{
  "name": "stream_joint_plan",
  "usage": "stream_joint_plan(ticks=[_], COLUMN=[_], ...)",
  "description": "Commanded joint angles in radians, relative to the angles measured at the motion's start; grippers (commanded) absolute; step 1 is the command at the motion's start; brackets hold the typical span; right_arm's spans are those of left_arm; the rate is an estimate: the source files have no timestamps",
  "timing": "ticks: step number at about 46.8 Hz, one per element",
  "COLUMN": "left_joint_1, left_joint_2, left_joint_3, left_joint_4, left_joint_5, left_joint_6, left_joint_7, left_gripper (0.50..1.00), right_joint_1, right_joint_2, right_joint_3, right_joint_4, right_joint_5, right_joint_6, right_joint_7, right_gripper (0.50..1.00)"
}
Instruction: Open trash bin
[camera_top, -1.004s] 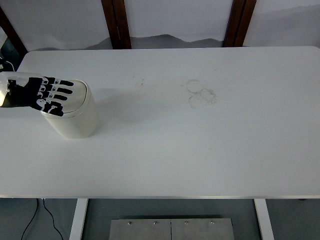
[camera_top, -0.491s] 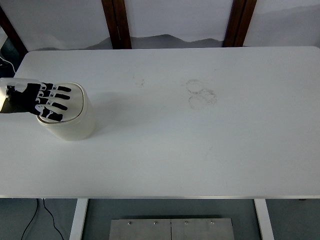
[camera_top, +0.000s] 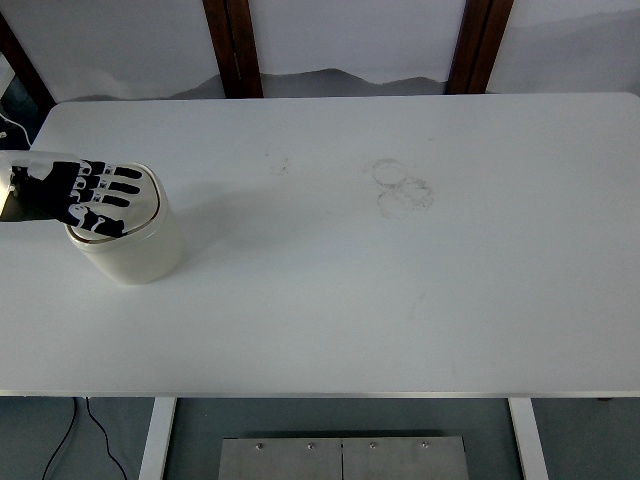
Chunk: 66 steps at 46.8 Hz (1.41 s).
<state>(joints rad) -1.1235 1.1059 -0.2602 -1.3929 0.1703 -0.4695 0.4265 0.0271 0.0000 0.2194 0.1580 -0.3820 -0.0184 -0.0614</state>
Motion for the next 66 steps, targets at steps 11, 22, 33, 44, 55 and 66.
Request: stream_joint_plan(ticks=[11, 22, 33, 44, 55, 66], left_joint_1=[-0.025, -0.082, -0.188, -0.216, -0.213, -0.210], left_joint_2=[0.002, 0.005, 0.002, -0.014, -0.055, -0.123], left_joint_3=[-0.001, -0.002, -0.007, -0.053, -0.099, -0.116], left_joint_4=[0.000, 0.003, 0.041, 0.133, 0.253, 0.388], left_joint_5=[-0.002, -0.005, -0.020, -0.152, -0.255, -0.278], left_joint_6=[-0.001, -0.004, -0.012, -0.012, -0.009, -0.001], left_joint_7=[0.000, -0.002, -0.011, -0.044, -0.159, -0.319], left_gripper=[1.000, 1.000, 1.000, 1.000, 1.000, 1.000], right_joint_1=[-0.001, 0.001, 0.001, -0.001, 0.001, -0.001], right_joint_2=[0.000, 0.000, 0.000, 0.000, 0.000, 0.000], right_joint_3=[0.000, 0.000, 0.000, 0.000, 0.000, 0.000], right_joint_4=[0.000, 0.000, 0.000, 0.000, 0.000, 0.000], right_joint_5=[0.000, 0.000, 0.000, 0.000, 0.000, 0.000], right_joint_6=[0.000, 0.000, 0.000, 0.000, 0.000, 0.000], right_joint_7=[0.000, 0.000, 0.000, 0.000, 0.000, 0.000], right_gripper=[0.995, 0.995, 0.995, 0.995, 0.995, 0.995])
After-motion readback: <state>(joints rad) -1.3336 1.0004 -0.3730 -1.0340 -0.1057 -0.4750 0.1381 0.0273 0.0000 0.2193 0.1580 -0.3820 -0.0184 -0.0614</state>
